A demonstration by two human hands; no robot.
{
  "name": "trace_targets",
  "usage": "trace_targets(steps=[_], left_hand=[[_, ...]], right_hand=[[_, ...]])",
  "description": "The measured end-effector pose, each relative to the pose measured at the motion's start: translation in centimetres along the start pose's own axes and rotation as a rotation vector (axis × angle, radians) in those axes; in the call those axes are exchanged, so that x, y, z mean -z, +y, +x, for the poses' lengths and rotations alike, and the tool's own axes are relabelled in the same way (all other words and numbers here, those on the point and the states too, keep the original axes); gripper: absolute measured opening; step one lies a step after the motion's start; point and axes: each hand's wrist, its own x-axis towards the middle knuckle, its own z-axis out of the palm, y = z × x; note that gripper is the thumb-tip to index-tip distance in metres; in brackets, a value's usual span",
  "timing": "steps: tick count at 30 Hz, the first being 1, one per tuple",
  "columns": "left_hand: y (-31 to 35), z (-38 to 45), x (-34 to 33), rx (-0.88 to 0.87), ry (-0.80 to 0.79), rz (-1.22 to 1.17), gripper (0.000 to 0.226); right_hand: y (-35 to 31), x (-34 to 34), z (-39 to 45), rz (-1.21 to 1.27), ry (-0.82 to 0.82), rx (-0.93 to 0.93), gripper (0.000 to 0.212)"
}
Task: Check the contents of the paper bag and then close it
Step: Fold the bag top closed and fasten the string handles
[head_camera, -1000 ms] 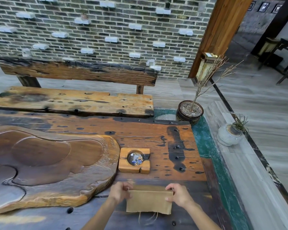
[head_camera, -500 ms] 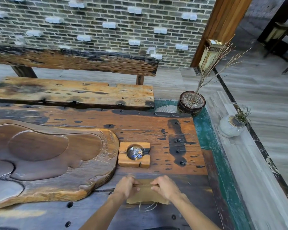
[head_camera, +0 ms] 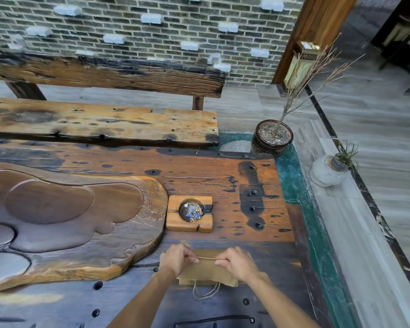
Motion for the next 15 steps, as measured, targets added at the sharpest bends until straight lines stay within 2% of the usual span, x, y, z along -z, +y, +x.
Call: trace_targets(steps=[8, 12, 15], left_hand=[[-2.2, -0.3, 0.8, 0.037, 0.021, -0.117, 0.018], [-4.9, -0.8, 0.9, 0.033, 0.074, -0.183, 0.044], [-7.5, -1.2, 0.8, 0.078, 0.135, -0.257, 0.047]], right_hand=[[4.5, -0.2, -0.3, 0.245, -0.013, -0.116, 0.020], [5.5, 0.0, -0.8, 0.332, 0.021, -0.116, 0.020], [7.1, 0.4, -1.6, 0.388, 0.068, -0.157, 0.017]])
